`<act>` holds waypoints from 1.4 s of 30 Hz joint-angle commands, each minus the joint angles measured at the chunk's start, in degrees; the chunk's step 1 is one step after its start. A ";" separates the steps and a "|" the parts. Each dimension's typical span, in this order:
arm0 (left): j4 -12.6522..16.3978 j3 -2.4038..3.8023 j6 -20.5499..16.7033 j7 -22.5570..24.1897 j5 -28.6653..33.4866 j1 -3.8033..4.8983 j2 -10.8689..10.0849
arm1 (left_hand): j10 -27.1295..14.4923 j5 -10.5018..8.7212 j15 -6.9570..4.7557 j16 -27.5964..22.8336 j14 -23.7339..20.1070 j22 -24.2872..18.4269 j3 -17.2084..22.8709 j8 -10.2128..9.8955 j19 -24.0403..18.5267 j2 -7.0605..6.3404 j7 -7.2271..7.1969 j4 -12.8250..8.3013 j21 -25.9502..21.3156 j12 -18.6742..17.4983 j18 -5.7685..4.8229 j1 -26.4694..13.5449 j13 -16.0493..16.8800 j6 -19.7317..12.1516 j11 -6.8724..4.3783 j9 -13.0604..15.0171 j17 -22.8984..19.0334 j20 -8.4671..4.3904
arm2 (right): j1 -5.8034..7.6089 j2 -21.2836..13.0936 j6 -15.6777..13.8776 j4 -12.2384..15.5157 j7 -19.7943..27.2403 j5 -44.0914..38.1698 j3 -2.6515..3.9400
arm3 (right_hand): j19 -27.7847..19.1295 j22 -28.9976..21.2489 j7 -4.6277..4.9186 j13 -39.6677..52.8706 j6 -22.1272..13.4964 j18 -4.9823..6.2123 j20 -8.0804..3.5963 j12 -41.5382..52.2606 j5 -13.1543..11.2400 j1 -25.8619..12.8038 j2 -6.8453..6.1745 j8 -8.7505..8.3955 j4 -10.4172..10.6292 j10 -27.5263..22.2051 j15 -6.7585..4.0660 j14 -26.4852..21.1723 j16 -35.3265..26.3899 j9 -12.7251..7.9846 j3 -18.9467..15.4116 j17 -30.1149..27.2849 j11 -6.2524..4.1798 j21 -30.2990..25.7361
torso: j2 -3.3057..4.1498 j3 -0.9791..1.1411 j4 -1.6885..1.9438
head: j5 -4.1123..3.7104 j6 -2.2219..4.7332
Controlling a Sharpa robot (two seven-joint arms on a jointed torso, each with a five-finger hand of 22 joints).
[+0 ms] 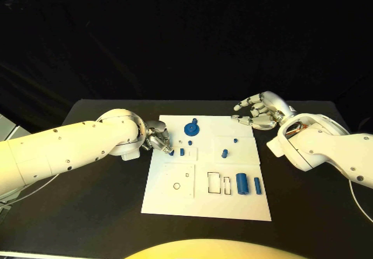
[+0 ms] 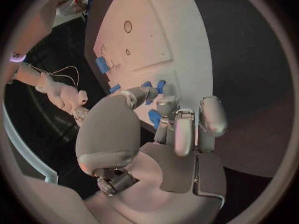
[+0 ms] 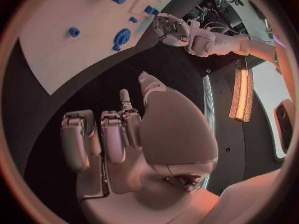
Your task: Assemble the parts on the task board
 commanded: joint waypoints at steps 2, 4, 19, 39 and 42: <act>0.01 -0.12 0.99 -0.31 0.30 -0.22 0.39 | 0.22 0.40 -0.50 0.04 4.76 -0.10 10.76 0.02 0.13 0.14 -0.80 -11.04 0.13 -0.25 -0.63 0.19 -0.05 1.16 -0.26 0.08 10.19 -0.10 | -0.05 -0.04 0.42 0.08 0.38 -0.59 0.00 | 4.93 13.99 -0.15 9.81 0.00 0.14 0.11 0.16 0.20 -0.44 -0.12 0.26 0.03 0.65 0.11 5.39 -0.22 0.09 0.29 13.09 0.05 -0.09 | 0.00 0.05 -0.01 | 0.00 0.01; -0.14 -0.12 1.02 -0.35 0.48 -0.23 0.57 | 0.20 0.39 -0.50 -0.02 4.72 -0.18 10.77 0.00 0.07 0.16 -0.79 -11.02 0.09 -0.35 -0.61 0.17 -0.17 1.17 -0.26 0.07 10.05 -0.11 | -0.05 -0.04 0.43 0.09 0.38 -0.59 0.00 | 4.93 13.99 -0.15 9.81 0.00 0.14 0.11 0.16 0.20 -0.44 -0.12 0.26 0.03 0.65 0.11 5.39 -0.22 0.09 0.29 13.09 0.05 -0.09 | 0.00 0.04 -0.01 | 0.01 0.02; -1.21 -0.10 1.35 -0.85 1.31 -2.06 1.69 | 0.23 0.35 -0.50 -0.07 4.70 -0.55 10.76 -0.08 -0.18 0.23 -0.76 -10.87 -0.07 -0.44 -0.53 0.06 -0.24 1.17 -0.23 0.05 9.94 -0.12 | -0.14 -0.18 0.39 0.15 0.48 -0.59 0.00 | 4.87 13.91 -0.19 9.71 0.05 0.18 0.05 0.06 0.20 -0.53 -0.17 0.36 0.04 0.60 0.05 5.37 -0.26 0.09 0.39 13.02 0.01 -0.26 | -0.01 0.06 -0.05 | -0.46 0.03; -1.98 0.03 -2.57 -1.63 5.33 -2.26 0.87 | -2.37 -1.64 -0.27 -1.35 4.01 -3.96 -9.37 -0.38 -1.52 -1.33 -0.79 2.02 -3.16 -4.56 -0.11 -6.90 -5.36 -1.27 0.07 1.54 7.21 0.14 | -0.17 -0.23 0.18 0.01 0.62 -0.45 0.00 | 4.77 13.79 -0.17 9.61 -0.02 0.23 0.04 -0.09 0.10 -0.83 -0.09 0.35 0.16 0.50 0.06 5.34 -0.31 0.07 0.36 12.91 0.03 -0.50 | -0.03 0.05 -0.07 | -0.84 0.44; -1.92 0.12 -4.54 -0.89 6.50 -2.25 0.55 | -2.81 -1.99 -0.16 -1.36 4.01 -4.08 -12.33 -0.09 -1.39 -1.66 -0.69 4.67 -3.34 -4.25 -0.09 -6.40 -5.40 -1.75 0.14 1.76 7.17 0.18 | -0.20 -0.21 0.23 -0.05 0.57 -0.43 0.00 | 4.70 13.72 -0.17 9.57 -0.06 0.27 0.04 -0.14 0.08 -0.89 -0.08 0.33 0.16 0.46 0.06 5.33 -0.33 0.07 0.35 12.86 0.03 -0.66 | -0.02 0.02 -0.04 | -0.94 0.45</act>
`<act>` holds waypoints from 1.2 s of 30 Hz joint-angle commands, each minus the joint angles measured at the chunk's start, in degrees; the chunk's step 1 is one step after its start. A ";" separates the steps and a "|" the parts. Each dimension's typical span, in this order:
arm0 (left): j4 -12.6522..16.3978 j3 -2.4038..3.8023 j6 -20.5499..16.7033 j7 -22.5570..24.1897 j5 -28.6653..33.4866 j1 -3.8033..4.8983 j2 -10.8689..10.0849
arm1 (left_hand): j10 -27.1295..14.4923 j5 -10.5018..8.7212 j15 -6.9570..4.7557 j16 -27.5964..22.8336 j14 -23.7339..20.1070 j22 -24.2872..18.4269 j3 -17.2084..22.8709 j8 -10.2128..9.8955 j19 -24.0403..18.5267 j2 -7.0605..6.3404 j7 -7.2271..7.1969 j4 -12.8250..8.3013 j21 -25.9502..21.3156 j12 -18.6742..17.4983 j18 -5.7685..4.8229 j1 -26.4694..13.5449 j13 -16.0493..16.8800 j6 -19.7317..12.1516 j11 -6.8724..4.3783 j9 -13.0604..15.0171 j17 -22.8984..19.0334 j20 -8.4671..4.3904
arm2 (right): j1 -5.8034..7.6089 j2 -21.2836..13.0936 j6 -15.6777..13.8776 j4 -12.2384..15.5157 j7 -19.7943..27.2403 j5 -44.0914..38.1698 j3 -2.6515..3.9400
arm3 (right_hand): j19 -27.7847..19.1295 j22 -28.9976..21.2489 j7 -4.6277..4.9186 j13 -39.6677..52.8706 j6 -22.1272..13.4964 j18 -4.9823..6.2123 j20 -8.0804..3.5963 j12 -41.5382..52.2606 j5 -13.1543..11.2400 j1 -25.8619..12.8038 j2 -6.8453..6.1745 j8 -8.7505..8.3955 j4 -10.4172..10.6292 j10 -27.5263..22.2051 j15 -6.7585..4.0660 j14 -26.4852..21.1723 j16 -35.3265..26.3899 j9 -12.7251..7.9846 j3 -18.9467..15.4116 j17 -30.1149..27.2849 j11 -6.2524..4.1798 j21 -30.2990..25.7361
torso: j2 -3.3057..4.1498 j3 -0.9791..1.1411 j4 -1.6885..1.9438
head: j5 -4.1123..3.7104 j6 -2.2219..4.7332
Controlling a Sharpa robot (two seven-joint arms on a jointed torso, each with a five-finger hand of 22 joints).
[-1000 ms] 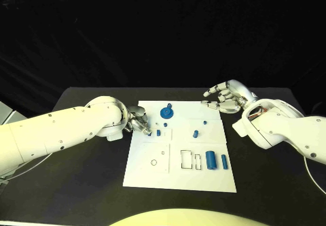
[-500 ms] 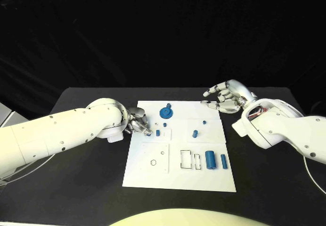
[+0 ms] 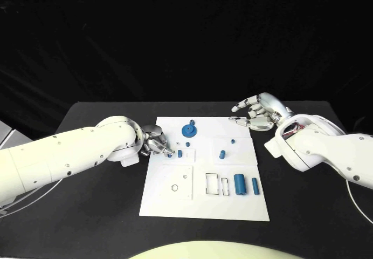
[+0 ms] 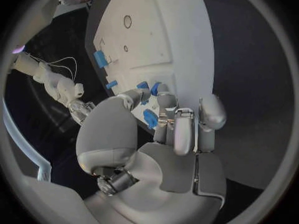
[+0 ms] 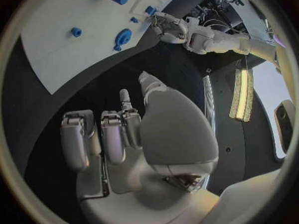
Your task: Assemble the parts on the task board
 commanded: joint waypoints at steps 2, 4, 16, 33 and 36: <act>0.09 -0.15 -3.33 0.24 3.26 -0.37 -0.38 | -0.52 -1.19 -0.12 -0.19 4.04 -0.12 -3.64 0.55 0.06 -0.91 0.15 3.87 -0.47 1.04 -0.09 0.78 0.36 -0.63 0.04 0.17 7.26 0.14 | -0.07 0.05 0.25 -0.05 0.47 -0.42 0.00 | 4.70 13.69 -0.17 9.60 -0.05 0.27 0.04 -0.14 0.08 -0.66 0.14 0.33 0.00 0.46 0.06 5.33 -0.33 0.07 0.18 12.88 0.03 -0.28 | 0.03 -0.01 0.03 | -0.11 0.10; 0.16 -0.07 -4.37 0.56 3.85 -0.35 -0.57 | -0.51 -1.77 -0.10 -0.13 4.08 -0.13 -4.61 0.67 0.10 -0.89 0.17 5.10 -0.50 1.40 -0.09 0.96 0.63 -0.73 0.07 0.20 7.39 0.16 | -0.08 0.07 0.26 -0.07 0.45 -0.42 0.00 | 4.70 13.69 -0.17 9.60 -0.05 0.27 0.04 -0.14 0.08 -0.66 0.14 0.33 0.00 0.46 0.06 5.33 -0.33 0.07 0.18 12.88 0.03 -0.28 | 0.03 0.02 0.02 | -0.08 0.14; 1.82 2.10 -6.18 1.28 5.13 0.39 -2.24 | -0.94 -3.04 -0.09 -0.21 4.01 -0.79 -6.40 0.97 -0.25 -0.47 0.22 5.34 -0.91 1.70 0.06 1.98 0.54 -1.20 0.12 0.31 7.17 0.17 | -0.09 0.13 0.30 -0.14 0.30 -0.41 -0.01 | 4.69 13.68 -0.16 9.60 -0.14 0.28 0.04 -0.13 0.09 -0.69 0.12 0.30 -0.06 0.46 0.06 5.34 -0.32 0.05 0.19 12.90 0.03 -0.31 | 0.23 0.06 -0.03 | -0.40 0.41; 4.16 1.47 -14.79 16.01 -1.80 2.29 -1.21 | -26.76 -4.25 5.74 -27.58 -20.39 -28.41 -9.64 -3.97 -19.87 -2.00 6.53 4.99 -25.02 -16.59 4.30 18.68 -18.52 -16.98 6.43 -6.82 -34.16 5.47 | -0.08 -0.06 0.08 0.02 0.06 -0.48 -0.01 | 4.30 13.23 -0.17 9.11 -0.11 0.49 0.04 -0.82 0.10 -0.69 0.09 0.34 -0.11 -0.04 0.07 5.26 -0.45 0.06 0.20 12.61 0.03 -1.24 | 0.21 -0.01 0.01 | -0.66 0.28; 3.56 0.48 -17.43 18.94 -5.70 2.21 -0.07 | -27.11 -5.19 5.98 -28.24 -20.53 -29.51 -10.28 -3.90 -19.18 -1.84 6.64 4.83 -26.52 -18.15 4.33 21.31 -20.97 -16.64 6.71 -8.60 -35.09 5.70 | -0.08 0.07 0.00 0.01 -0.21 -0.61 -0.01 | 4.07 12.96 -0.18 8.44 -0.08 0.62 0.04 -1.76 0.12 -0.66 0.08 0.36 -0.13 -0.72 0.06 5.12 -0.71 0.06 0.21 12.03 0.02 -1.79 | 0.16 0.04 -0.08 | -0.53 0.30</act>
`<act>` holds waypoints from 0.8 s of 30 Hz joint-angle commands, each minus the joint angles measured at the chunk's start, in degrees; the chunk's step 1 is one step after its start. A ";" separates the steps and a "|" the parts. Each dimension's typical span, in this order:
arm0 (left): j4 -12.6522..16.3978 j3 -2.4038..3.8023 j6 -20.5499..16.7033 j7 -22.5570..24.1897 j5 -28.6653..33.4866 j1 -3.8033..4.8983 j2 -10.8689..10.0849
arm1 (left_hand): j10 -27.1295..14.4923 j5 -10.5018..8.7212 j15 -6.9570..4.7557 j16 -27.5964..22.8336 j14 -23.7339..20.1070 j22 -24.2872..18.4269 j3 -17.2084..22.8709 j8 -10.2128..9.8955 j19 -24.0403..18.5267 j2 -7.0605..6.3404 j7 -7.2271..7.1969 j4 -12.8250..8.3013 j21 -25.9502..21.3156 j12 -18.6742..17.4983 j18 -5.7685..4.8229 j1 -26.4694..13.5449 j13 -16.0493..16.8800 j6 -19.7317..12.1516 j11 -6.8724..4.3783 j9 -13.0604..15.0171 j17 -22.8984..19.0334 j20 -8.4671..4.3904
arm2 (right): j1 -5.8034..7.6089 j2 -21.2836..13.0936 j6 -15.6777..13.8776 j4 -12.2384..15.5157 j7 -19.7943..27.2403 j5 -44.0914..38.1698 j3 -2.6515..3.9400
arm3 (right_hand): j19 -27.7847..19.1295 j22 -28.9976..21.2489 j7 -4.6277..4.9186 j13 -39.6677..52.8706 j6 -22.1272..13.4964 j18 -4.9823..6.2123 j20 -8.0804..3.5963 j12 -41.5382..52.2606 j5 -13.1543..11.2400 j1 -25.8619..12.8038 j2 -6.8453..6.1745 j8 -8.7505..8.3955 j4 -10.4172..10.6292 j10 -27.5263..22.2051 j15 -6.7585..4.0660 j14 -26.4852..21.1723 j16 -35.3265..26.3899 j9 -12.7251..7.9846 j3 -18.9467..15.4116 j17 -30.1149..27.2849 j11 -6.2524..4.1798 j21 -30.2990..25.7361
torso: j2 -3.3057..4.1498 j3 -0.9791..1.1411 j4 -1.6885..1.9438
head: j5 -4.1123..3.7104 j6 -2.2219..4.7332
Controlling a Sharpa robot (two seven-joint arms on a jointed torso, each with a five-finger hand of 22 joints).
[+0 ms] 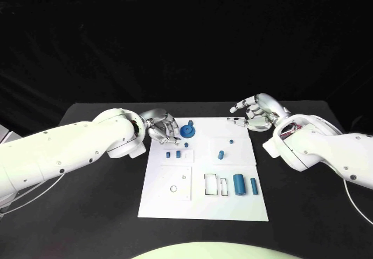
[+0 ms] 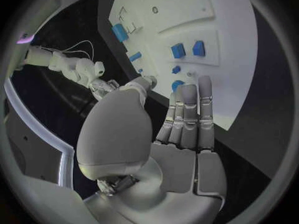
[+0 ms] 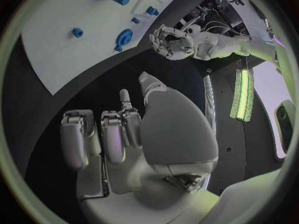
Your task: Assemble the parts on the task board
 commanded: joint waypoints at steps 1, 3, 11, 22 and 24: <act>-0.51 -0.46 -6.03 8.30 -7.57 -0.06 1.02 | -0.31 -0.28 0.03 -0.31 -0.25 -0.45 -0.28 -0.07 0.43 0.11 0.06 -0.03 -0.60 -0.70 0.75 1.26 -1.12 0.19 -0.05 -0.81 -0.50 0.13 | -0.03 0.14 0.01 0.07 -0.11 -0.66 0.00 | 4.01 12.93 -0.18 8.37 -0.07 0.65 0.04 -0.40 0.13 -0.42 -0.14 0.37 -0.13 -0.57 0.06 5.09 -0.30 0.07 0.23 11.89 0.00 -0.37 | -0.08 0.00 -0.09 | 0.09 0.02; -1.15 -0.85 -6.63 9.37 -10.37 -0.19 1.82 | -0.29 -0.42 -0.05 -0.09 0.11 -0.61 -0.04 0.13 0.94 0.36 -0.12 -0.16 -0.75 -1.14 0.77 2.53 -2.05 0.65 -0.09 -1.54 -0.68 0.04 | -0.03 0.24 -0.03 0.05 -0.11 -0.70 0.01 | 3.83 12.72 -0.20 8.07 -0.05 0.75 0.03 -0.82 0.14 -0.41 -0.16 0.40 -0.14 -0.88 0.05 4.99 -0.48 0.08 0.24 11.49 -0.01 -0.80 | -0.11 -0.02 -0.04 | 0.02 0.07; -4.84 -2.04 -6.35 10.96 -17.12 -0.67 5.23 | -0.77 -0.77 0.06 4.07 2.10 0.45 1.00 -0.75 1.85 0.27 -0.99 -0.07 0.84 -2.69 0.68 4.73 -5.10 2.79 0.13 -4.92 1.41 -0.06 | -0.03 0.46 -0.12 0.00 0.01 -0.75 0.01 | 2.91 11.63 -0.30 5.39 -0.14 1.24 -0.10 -4.47 0.17 -0.33 -0.25 0.55 -0.14 -3.32 -0.12 4.50 -1.42 0.10 0.55 9.68 -0.15 -3.06 | -0.10 -0.05 0.00 | 0.00 0.21; -8.24 -2.48 -0.06 7.88 -20.22 -0.92 8.43 | -0.81 -2.29 0.21 9.91 5.16 2.09 0.83 -1.68 1.96 0.25 -0.50 0.12 3.08 -2.27 0.72 4.83 -6.67 4.39 0.27 -7.57 6.37 0.10 | -0.03 0.65 -0.05 0.01 0.09 -0.76 0.01 | 2.84 11.53 -0.33 4.57 -0.20 1.28 -0.14 -5.55 0.18 -0.30 -0.24 0.58 -0.14 -3.97 -0.16 4.46 -1.53 0.10 0.67 9.50 -0.19 -3.28 | -0.02 0.06 -0.11 | 0.06 0.12; -8.56 -2.49 0.93 7.38 -20.34 -0.94 8.84 | -0.83 -3.28 0.20 10.72 5.51 2.37 0.68 -1.74 1.93 0.35 -0.57 0.13 3.45 -2.03 0.73 4.79 -6.85 4.64 0.24 -7.95 6.95 0.09 | -0.03 0.66 -0.04 0.01 0.13 -0.76 0.01 | 2.83 11.50 -0.33 4.35 -0.21 1.28 -0.15 -5.85 0.19 -0.30 -0.25 0.59 -0.13 -4.15 -0.17 4.46 -1.54 0.10 0.70 9.49 -0.20 -3.32 | -0.01 0.06 -0.06 | 0.16 0.08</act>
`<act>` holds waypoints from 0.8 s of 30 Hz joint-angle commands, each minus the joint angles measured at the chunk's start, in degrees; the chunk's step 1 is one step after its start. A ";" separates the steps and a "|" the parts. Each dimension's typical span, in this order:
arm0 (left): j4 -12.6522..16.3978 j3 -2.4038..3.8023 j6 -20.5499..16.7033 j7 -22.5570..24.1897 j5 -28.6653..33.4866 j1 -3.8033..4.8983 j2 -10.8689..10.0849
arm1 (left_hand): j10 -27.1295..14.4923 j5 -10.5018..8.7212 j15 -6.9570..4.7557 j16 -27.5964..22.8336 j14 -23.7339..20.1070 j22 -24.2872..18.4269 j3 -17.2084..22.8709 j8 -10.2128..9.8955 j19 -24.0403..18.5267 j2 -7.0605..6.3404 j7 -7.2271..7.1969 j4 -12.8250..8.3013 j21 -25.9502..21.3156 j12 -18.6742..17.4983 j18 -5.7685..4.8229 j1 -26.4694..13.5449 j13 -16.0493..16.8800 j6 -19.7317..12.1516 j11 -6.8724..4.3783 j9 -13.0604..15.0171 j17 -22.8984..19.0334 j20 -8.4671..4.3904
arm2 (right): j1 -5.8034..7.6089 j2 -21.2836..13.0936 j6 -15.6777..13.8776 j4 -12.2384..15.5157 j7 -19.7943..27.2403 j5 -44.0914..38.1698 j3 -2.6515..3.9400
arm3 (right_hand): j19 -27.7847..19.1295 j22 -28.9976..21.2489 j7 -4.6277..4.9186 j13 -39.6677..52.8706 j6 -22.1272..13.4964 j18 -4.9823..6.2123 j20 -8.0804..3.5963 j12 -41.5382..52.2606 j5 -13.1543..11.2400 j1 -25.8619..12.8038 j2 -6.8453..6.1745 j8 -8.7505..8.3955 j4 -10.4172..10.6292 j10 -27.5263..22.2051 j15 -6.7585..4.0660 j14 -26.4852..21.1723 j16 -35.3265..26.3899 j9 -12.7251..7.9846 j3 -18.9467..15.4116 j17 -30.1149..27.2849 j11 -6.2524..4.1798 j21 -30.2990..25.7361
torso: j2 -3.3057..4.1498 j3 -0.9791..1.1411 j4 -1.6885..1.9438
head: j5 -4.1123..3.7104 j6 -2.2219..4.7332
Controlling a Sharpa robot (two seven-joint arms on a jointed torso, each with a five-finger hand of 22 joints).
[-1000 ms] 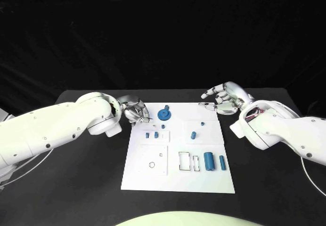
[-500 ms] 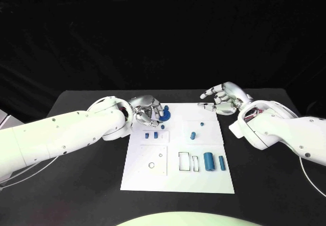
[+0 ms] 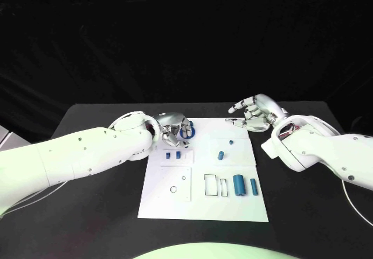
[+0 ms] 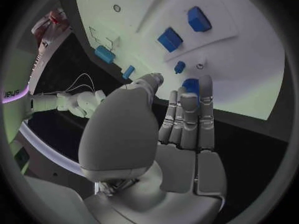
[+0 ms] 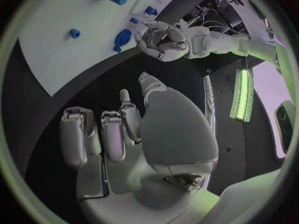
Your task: Assemble the parts on the task board
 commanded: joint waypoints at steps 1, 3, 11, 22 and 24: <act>-0.35 0.00 4.45 -1.34 -2.32 -0.03 0.58 | 0.48 -1.13 -0.01 1.42 1.04 0.42 -0.33 -0.13 0.36 0.37 0.00 0.28 0.62 0.66 0.75 0.15 -0.26 0.76 -0.19 -0.51 1.26 0.01 | -0.03 0.07 0.05 0.06 0.37 -0.66 0.01 | 2.83 11.52 -0.33 4.24 -0.21 0.40 -0.16 -0.36 0.19 -0.30 -0.24 0.37 -0.03 -0.58 -0.18 4.46 -0.25 0.06 0.29 9.47 0.00 -0.23 | 0.01 0.02 0.08 | 0.11 -0.13; -0.68 -0.01 5.48 -1.70 -2.44 -0.04 1.01 | 0.47 -1.29 -0.01 1.53 1.06 0.48 -0.37 -0.13 0.35 0.36 0.02 0.26 0.70 0.70 0.75 0.16 -0.30 0.85 -0.20 -0.59 1.26 0.00 | -0.03 0.07 -0.08 0.08 0.44 -0.66 0.01 | 2.77 11.42 -0.35 3.43 -0.28 0.44 -0.19 -1.42 0.20 -0.23 -0.24 0.38 -0.05 -1.21 -0.21 4.44 -0.33 0.05 0.41 9.35 -0.02 -0.43 | 0.06 0.00 0.10 | 0.13 -0.22; -2.15 -0.04 7.81 -2.69 -2.77 -0.10 2.34 | 0.75 -1.95 -0.04 2.80 1.77 0.87 -0.37 0.01 0.30 0.61 0.02 0.23 1.22 1.09 0.75 0.29 -0.54 1.65 -0.26 -1.00 2.45 -0.01 | -0.03 0.10 -0.51 0.09 0.65 -0.66 0.01 | 1.62 9.86 -0.43 -1.69 -0.64 1.08 -0.39 -7.81 0.19 -0.03 -0.42 0.54 -0.03 -4.71 -0.40 3.82 -1.74 0.08 1.10 7.03 -0.17 -3.67 | 0.00 -0.06 0.10 | 0.20 -0.40; -3.66 -0.08 7.84 -5.14 -3.09 -0.29 3.45 | 0.61 -2.07 -0.06 3.92 1.79 1.71 1.19 -0.21 0.06 1.47 0.05 -0.55 2.31 1.14 0.77 2.17 -1.34 2.30 -0.24 -1.95 2.47 -0.08 | -0.04 0.19 -0.60 0.04 0.82 -0.66 0.01 | 0.86 8.82 -0.46 -3.07 -0.72 1.50 -0.45 -9.39 0.21 0.00 -0.53 0.62 -0.03 -5.47 -0.45 3.54 -2.43 0.11 1.31 5.96 -0.21 -5.79 | -0.07 -0.07 0.06 | 0.27 -0.21; -3.74 -0.08 7.87 -5.28 -3.10 -0.31 3.52 | 0.47 -2.13 -0.03 4.03 1.58 1.96 1.79 -0.25 -0.07 1.58 0.08 -0.86 2.63 1.00 0.75 2.69 -1.64 2.49 -0.18 -2.19 2.12 -0.09 | -0.04 0.20 -0.59 0.04 0.83 -0.66 0.01 | 0.86 8.82 -0.46 -3.07 -0.72 1.50 -0.45 -9.39 0.21 0.00 -0.53 0.62 -0.03 -5.47 -0.45 3.54 -2.43 0.11 1.31 5.96 -0.21 -5.79 | -0.05 -0.06 0.04 | 0.28 -0.21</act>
